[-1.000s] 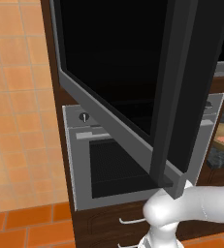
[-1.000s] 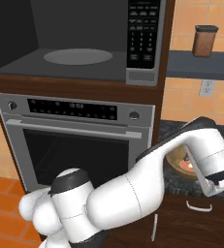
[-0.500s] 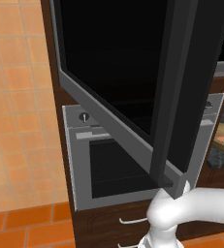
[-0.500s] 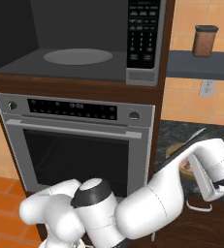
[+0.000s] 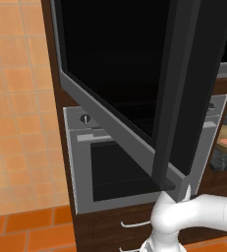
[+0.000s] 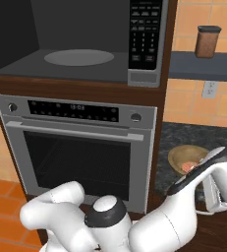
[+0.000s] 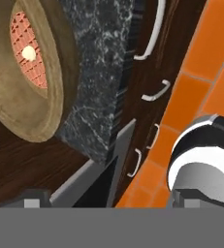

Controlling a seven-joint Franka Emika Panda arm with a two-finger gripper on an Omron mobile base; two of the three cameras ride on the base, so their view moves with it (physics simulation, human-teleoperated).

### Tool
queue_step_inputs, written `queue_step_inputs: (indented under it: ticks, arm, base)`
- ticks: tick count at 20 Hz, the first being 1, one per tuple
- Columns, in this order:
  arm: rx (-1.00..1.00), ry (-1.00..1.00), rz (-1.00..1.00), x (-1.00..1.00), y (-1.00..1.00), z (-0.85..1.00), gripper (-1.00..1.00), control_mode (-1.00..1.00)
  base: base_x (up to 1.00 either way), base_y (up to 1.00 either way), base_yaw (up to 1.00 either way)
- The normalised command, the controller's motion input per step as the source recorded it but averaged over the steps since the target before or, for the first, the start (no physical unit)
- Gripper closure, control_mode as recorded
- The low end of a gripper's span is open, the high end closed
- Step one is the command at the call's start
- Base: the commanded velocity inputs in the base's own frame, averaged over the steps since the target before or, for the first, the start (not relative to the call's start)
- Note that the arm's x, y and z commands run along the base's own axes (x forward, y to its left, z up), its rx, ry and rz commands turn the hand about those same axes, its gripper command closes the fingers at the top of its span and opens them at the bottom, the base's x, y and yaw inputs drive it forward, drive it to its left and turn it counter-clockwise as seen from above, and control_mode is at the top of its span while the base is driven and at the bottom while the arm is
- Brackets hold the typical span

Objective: Open the microwave, place the bowl with waffle inside the microwave, then close the microwave door and turn it on.

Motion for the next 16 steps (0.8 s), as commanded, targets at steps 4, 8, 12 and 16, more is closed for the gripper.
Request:
queue_step_inputs:
  ticks: [4, 8, 12, 16]
  arm:
    - [0.02, 0.02, -0.32, 0.31, 0.0, -0.01, -1.0, -1.0]
    - [-0.01, 0.11, -0.36, 0.62, 0.0, -0.04, -1.0, -1.0]
    - [-0.03, 0.02, -0.23, 0.39, -0.06, -0.28, -1.0, -1.0]
    - [-0.02, 0.0, -0.02, 0.25, -0.21, -0.42, -1.0, -1.0]
  base:
    - [0.0, 0.0, 0.0]
    - [0.0, 0.0, 0.0]
    - [0.0, 0.0, 0.0]
    - [0.0, 0.0, 0.0]
